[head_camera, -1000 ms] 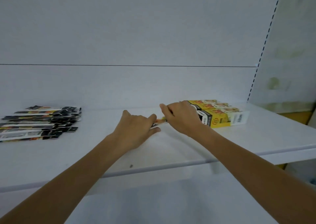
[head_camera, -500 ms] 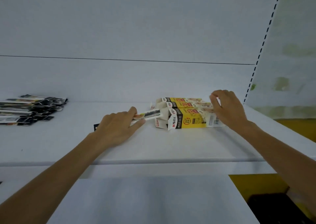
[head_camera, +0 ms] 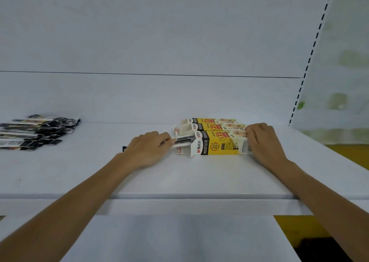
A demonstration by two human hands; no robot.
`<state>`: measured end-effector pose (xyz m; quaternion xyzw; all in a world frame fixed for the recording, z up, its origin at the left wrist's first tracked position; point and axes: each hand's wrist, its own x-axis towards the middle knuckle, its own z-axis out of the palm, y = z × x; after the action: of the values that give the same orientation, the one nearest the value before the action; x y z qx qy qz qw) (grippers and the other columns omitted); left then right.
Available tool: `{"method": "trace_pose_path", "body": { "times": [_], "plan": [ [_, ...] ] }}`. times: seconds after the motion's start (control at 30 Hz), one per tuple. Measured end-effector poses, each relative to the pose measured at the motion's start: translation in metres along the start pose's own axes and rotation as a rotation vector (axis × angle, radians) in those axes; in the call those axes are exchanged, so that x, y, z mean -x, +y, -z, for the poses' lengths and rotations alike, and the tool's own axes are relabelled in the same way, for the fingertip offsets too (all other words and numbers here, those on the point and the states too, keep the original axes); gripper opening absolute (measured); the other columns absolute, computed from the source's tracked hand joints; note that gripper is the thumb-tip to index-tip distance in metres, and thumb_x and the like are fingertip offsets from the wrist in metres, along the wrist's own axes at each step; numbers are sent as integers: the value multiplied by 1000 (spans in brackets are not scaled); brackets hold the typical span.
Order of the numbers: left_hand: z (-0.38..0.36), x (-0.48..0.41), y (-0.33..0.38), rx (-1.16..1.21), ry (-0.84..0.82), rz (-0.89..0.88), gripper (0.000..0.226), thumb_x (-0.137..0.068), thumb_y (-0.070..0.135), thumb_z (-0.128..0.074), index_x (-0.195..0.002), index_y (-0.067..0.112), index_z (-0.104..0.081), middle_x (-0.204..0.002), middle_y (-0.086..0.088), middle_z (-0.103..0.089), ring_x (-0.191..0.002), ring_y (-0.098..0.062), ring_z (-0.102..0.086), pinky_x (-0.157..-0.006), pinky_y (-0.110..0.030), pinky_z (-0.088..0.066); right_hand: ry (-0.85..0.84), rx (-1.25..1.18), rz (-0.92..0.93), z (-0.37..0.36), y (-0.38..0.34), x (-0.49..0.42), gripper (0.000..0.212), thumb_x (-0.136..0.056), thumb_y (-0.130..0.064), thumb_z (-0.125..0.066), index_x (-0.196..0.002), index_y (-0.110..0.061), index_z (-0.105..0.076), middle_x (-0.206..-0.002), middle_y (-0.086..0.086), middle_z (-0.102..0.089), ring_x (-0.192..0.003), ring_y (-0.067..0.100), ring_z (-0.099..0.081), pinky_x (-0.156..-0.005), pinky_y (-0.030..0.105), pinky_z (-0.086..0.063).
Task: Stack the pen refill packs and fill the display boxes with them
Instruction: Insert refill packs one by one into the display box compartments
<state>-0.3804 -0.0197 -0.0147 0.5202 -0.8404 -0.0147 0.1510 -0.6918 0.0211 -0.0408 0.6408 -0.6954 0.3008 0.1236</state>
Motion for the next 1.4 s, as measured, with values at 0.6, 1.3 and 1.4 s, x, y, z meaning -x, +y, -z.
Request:
{"method": "trace_pose_path", "body": {
  "times": [0.6, 1.3, 1.4],
  "plan": [
    [7, 2, 5, 144, -202, 5, 33, -92, 52, -40, -109, 24, -46, -81, 4, -52, -73, -14, -50, -60, -26, -35, 94, -81, -17, -9, 9, -7, 36, -94, -30, -26, -101, -14, -57, -108, 5, -57, -100, 24, -44, -74, 32, -35],
    [7, -20, 39, 87, -9, -251, 32, -88, 29, -56, -114, 15, -46, -109, -2, -55, -86, -15, -44, -69, -26, -32, 104, -29, 74, 4, -4, 1, 29, -97, -14, -37, -108, 1, -58, -110, 18, -56, -105, 32, -48, -91, 37, -35],
    [9, -21, 35, 126, -8, -261, 29, -89, 30, -57, -116, 21, -52, -106, 0, -52, -89, -14, -44, -72, -24, -32, 101, -103, -14, 5, -10, 4, 21, -94, -3, -38, -95, 4, -58, -98, 17, -58, -92, 34, -50, -79, 40, -40]
  ]
}}
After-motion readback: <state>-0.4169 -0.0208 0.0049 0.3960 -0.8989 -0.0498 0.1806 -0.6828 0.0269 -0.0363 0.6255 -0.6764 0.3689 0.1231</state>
